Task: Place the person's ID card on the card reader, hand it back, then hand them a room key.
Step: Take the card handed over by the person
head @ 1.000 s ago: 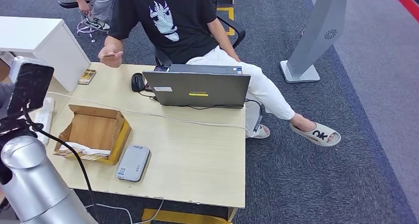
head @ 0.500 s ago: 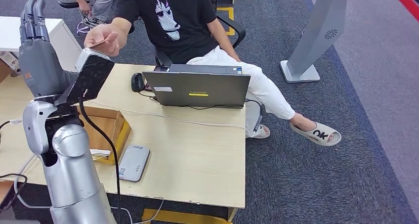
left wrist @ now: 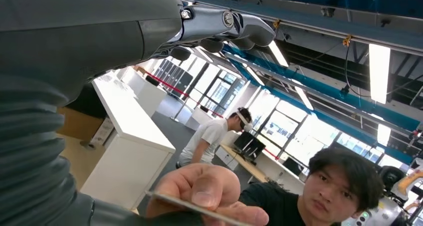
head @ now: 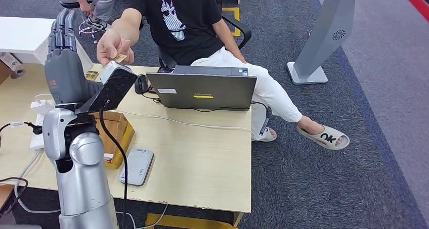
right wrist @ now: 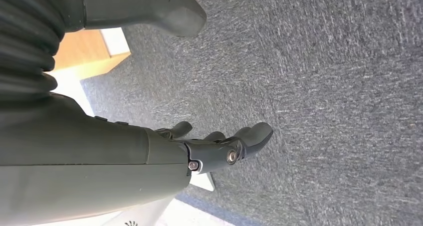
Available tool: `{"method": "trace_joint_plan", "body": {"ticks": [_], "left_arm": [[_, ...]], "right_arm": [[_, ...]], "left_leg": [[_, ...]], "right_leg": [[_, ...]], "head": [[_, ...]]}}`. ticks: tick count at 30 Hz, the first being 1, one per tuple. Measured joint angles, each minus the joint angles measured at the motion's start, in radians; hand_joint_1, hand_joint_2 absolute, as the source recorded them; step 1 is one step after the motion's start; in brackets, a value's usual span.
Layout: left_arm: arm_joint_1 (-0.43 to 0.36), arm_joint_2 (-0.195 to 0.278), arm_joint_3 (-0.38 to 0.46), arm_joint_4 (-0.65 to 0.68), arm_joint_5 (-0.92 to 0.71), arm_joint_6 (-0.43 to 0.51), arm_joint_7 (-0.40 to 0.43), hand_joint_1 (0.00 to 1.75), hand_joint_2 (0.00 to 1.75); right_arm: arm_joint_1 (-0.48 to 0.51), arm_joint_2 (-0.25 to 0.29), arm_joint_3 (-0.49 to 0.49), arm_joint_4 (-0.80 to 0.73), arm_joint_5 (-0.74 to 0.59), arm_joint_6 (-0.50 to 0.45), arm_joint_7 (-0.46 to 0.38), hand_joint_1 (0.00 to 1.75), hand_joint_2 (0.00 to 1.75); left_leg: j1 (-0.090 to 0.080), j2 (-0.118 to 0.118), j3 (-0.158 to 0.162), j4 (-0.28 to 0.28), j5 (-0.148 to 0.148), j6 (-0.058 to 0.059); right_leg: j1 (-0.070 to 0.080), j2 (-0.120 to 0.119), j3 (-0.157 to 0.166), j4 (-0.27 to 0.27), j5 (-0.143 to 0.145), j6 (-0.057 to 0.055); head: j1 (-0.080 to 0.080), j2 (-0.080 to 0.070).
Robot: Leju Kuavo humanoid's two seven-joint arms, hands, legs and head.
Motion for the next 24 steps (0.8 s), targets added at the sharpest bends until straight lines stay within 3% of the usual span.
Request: {"method": "trace_joint_plan", "body": {"ticks": [1,17,24], "left_arm": [[0.005,0.0,-0.001,0.0,0.005,-0.001,0.0,1.75,1.75],[0.091,0.026,-0.034,-0.002,0.056,-0.066,-0.02,1.75,1.75],[0.23,0.072,-0.089,-0.056,0.105,-0.172,-0.011,1.75,1.75]], "right_arm": [[0.0,0.0,0.0,0.0,-0.001,0.002,0.001,0.0,1.75],[0.001,0.0,0.002,0.0,-0.006,0.007,0.004,0.0,1.75],[0.001,0.0,-0.005,0.0,0.005,0.023,-0.015,0.0,1.75]], "left_leg": [[0.0,0.0,0.0,0.0,0.0,0.0],[0.0,0.0,0.0,0.0,0.0,0.0],[0.0,0.0,-0.001,0.0,-0.001,0.0]], "right_leg": [[0.0,0.0,0.0,0.0,0.0,0.0],[0.0,0.0,0.0,0.0,0.0,0.0],[0.0,0.0,0.0,0.0,-0.001,0.0]], "head": [[0.0,0.0],[0.0,0.0],[0.0,0.0]]}}
